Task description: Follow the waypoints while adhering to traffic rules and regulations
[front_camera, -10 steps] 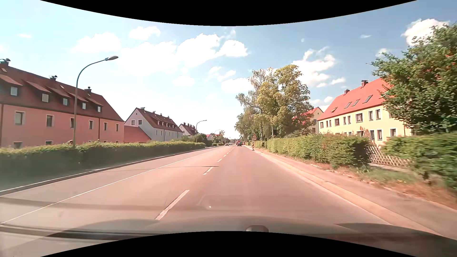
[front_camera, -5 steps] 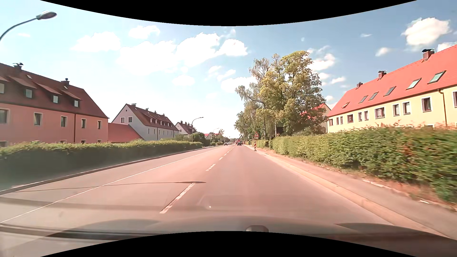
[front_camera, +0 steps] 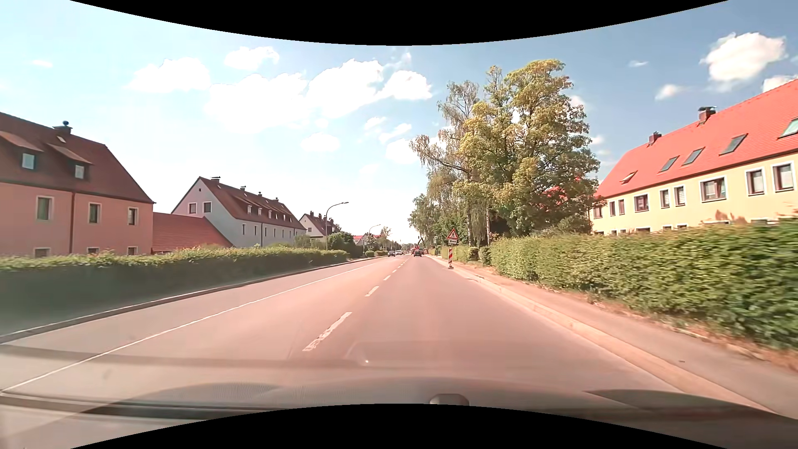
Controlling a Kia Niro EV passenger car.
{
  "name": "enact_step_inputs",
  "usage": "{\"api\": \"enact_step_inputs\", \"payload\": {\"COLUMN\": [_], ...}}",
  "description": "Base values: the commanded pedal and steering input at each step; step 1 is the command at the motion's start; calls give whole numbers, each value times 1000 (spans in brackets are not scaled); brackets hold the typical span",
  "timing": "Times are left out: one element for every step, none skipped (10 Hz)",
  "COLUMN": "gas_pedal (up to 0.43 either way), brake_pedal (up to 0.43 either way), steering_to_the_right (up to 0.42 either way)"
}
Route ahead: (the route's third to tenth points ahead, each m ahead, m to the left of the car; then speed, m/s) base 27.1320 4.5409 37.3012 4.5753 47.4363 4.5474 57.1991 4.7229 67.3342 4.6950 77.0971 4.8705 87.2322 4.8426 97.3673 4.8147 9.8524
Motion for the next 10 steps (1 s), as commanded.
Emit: {"api": "enact_step_inputs", "payload": {"gas_pedal": [87,87,87,87,87,79,79,79,79,79], "brake_pedal": [0,0,0,0,0,0,0,0,0,0], "steering_to_the_right": [-2,-2,-2,-2,-2,-2,-2,-2,-1,-1]}}
